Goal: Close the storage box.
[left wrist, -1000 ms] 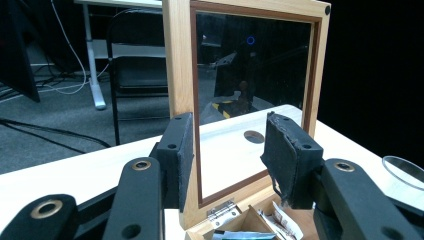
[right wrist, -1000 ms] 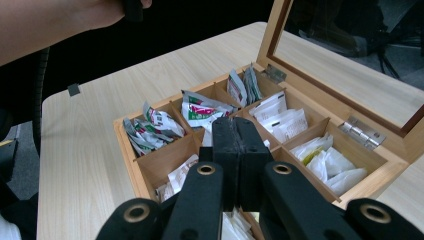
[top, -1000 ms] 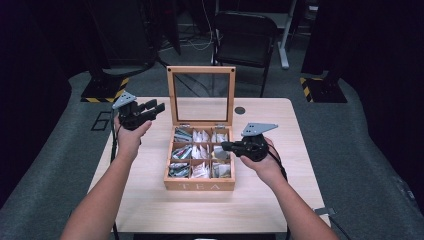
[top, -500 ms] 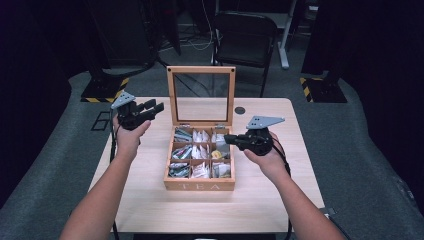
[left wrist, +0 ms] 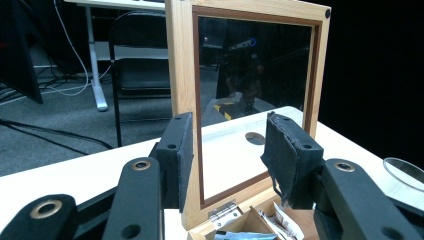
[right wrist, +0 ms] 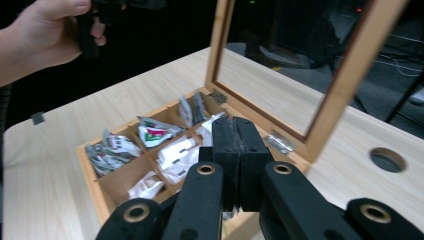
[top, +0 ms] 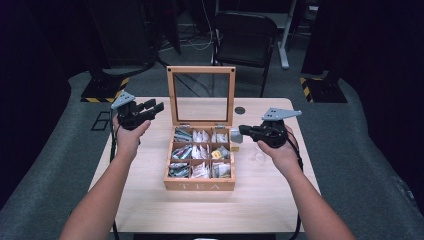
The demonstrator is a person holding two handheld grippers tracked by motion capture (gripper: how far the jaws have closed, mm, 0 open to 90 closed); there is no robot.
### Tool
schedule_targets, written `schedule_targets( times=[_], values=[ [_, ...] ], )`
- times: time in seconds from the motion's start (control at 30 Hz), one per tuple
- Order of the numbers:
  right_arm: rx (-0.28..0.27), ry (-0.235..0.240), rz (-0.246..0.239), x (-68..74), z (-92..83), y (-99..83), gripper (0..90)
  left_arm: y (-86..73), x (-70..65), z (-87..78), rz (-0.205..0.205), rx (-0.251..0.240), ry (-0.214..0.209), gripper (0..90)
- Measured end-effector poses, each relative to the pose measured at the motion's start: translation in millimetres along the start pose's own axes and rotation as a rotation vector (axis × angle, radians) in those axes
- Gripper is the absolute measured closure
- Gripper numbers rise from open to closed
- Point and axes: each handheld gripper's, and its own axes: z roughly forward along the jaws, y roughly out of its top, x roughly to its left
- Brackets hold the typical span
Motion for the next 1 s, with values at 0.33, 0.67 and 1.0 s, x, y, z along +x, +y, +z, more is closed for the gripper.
schedule_targets(
  times=[0.33, 0.67, 1.0],
  values=[
    [-0.005, -0.084, 0.024, -22.7, -22.3, -3.4, 89.6, 0.3, 0.1, -0.7, 0.0, -0.002, 0.0, 54.9],
    [-0.002, -0.162, 0.054, -46.1, -37.1, -11.7, 89.5, 2.1, -0.6, 0.4, 0.005, 0.003, 0.001, 54.8],
    [0.009, -0.21, 0.078, -60.4, -42.1, -18.2, 89.5, 5.1, -1.0, 0.0, 0.012, 0.001, 0.003, 54.8]
  ],
)
